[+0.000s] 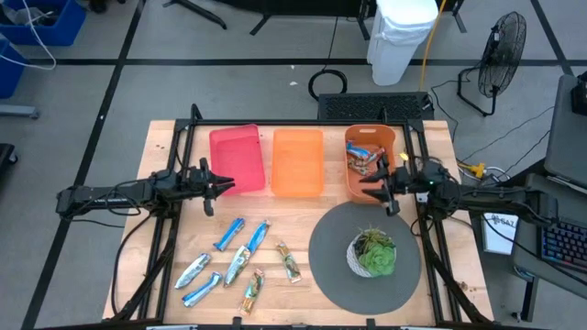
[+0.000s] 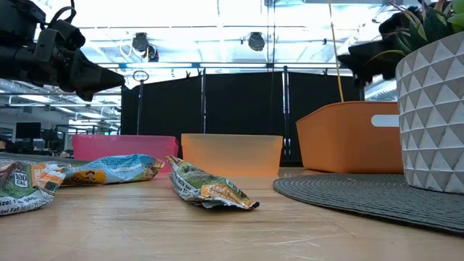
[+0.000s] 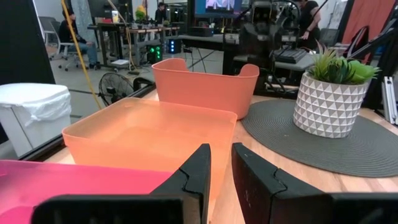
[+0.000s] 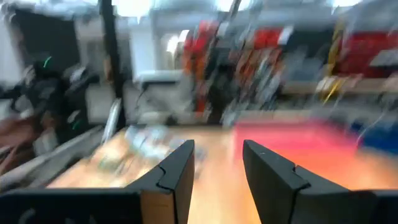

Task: Pick and place Granola Bars by type
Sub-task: Put the middle blue granola bar into the pink bin

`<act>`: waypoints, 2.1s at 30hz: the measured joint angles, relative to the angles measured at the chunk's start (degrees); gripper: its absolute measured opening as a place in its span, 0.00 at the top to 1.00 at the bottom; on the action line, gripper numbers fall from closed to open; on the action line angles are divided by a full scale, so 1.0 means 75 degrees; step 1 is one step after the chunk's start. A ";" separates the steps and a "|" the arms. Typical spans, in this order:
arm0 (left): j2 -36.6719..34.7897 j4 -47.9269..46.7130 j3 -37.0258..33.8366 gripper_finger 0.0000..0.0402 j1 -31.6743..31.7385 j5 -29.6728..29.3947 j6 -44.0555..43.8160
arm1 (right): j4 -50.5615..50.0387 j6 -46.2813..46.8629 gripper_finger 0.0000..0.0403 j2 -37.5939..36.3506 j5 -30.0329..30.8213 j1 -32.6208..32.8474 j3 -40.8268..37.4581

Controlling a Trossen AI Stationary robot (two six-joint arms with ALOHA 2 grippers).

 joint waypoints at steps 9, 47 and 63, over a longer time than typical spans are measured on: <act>0.0000 0.0065 0.0000 0.82 -0.0001 -0.0020 0.0000 | 0.0428 0.0054 0.68 -0.0366 -0.0147 0.0014 -0.0184; 0.0037 0.0884 0.0000 0.82 -0.0007 0.0002 -0.0985 | -0.5208 -0.0536 0.68 -0.4313 0.2877 0.0014 -0.0200; 0.0836 0.0422 0.0010 0.82 -0.0374 0.0865 -0.3241 | -0.5208 -0.0335 0.68 -0.4313 0.2874 0.0014 -0.0200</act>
